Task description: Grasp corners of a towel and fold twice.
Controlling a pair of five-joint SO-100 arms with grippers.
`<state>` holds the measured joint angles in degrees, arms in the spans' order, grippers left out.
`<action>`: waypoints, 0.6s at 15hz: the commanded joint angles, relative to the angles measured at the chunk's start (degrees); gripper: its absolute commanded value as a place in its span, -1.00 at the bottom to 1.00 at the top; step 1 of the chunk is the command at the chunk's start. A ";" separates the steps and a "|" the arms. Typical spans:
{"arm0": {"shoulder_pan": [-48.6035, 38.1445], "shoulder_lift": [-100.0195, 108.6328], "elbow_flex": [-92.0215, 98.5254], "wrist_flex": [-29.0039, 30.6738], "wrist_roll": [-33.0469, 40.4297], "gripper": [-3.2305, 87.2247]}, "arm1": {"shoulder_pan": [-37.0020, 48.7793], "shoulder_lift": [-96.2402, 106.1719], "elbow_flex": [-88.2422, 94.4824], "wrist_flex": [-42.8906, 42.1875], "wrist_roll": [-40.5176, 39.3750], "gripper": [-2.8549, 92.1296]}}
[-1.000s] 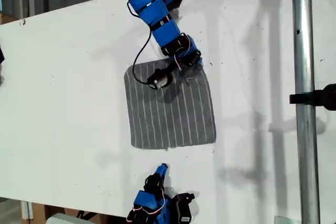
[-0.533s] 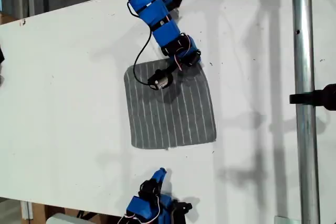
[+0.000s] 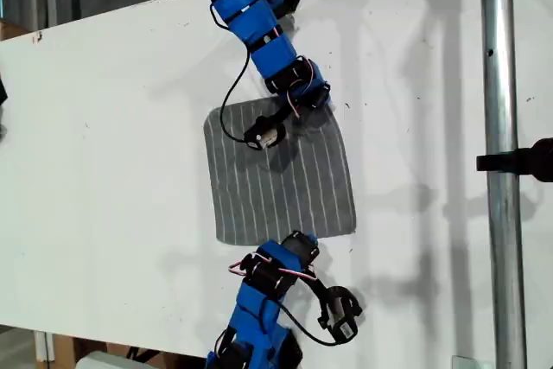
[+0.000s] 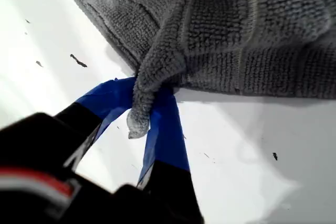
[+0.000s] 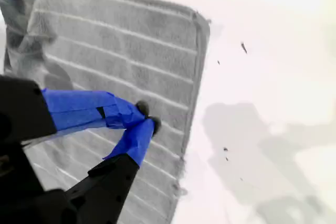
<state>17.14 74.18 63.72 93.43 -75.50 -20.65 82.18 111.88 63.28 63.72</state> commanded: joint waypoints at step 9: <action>4.13 -14.15 -4.04 -5.45 3.34 -0.19 | 0.44 1.93 -3.08 1.14 -0.97 -0.94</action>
<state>20.21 61.88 60.47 90.09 -70.22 -20.65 82.18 111.62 63.63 63.19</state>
